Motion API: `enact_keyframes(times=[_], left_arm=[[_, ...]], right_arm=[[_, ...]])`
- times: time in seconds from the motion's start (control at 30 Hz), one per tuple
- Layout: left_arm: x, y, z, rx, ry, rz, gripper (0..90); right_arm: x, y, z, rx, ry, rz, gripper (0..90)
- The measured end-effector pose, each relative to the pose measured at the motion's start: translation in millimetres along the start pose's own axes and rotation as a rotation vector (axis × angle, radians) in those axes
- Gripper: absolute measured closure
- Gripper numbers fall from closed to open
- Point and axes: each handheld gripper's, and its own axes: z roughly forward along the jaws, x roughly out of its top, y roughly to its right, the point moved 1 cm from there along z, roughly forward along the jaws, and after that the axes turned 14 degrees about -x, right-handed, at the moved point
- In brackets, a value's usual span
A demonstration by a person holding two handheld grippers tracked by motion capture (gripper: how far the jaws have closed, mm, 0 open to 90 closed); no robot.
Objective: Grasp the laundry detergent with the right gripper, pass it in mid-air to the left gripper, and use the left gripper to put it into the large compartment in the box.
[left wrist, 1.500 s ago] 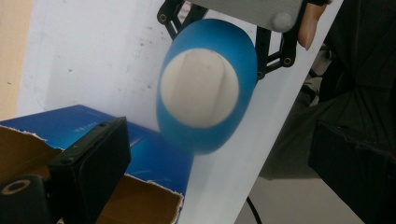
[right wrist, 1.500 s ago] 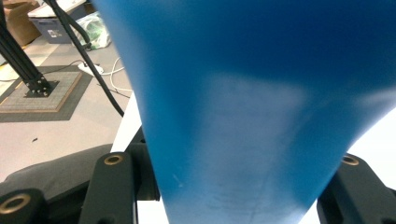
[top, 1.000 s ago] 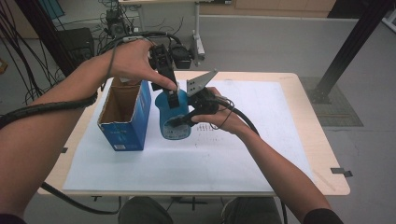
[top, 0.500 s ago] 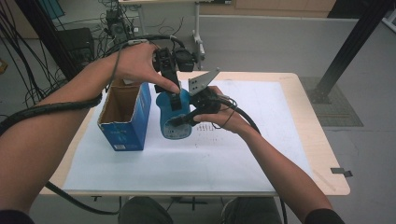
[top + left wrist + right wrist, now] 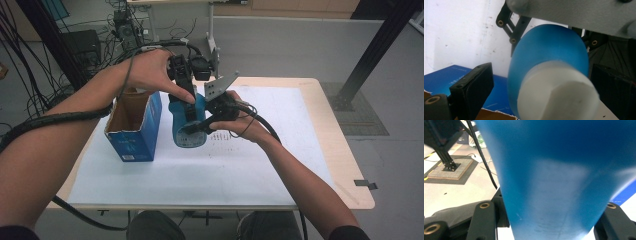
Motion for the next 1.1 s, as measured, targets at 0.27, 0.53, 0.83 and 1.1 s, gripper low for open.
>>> enact_keyframes(times=[0.27, 0.53, 0.83, 1.1], left_arm=[[-0.7, -0.9, 3.4, -0.009, 0.002, 0.002, 6.3], [0.9, -1.2, 3.7, -0.012, 0.009, 0.008, 6.3], [3.6, -1.6, 4.3, -0.009, 0.004, 0.015, 6.3], [5.4, 0.0, 3.0, -0.009, 0.002, 0.015, 6.3]], right_arm=[[1.7, -1.7, 1.0, -0.006, 0.004, -0.009, 43.7], [2.3, -0.3, 2.0, -0.007, 0.013, -0.014, 43.7], [1.4, 1.3, 0.2, -0.005, 0.006, 0.0, 43.7], [1.3, 0.7, -2.1, -0.007, -0.003, 0.012, 43.7]])
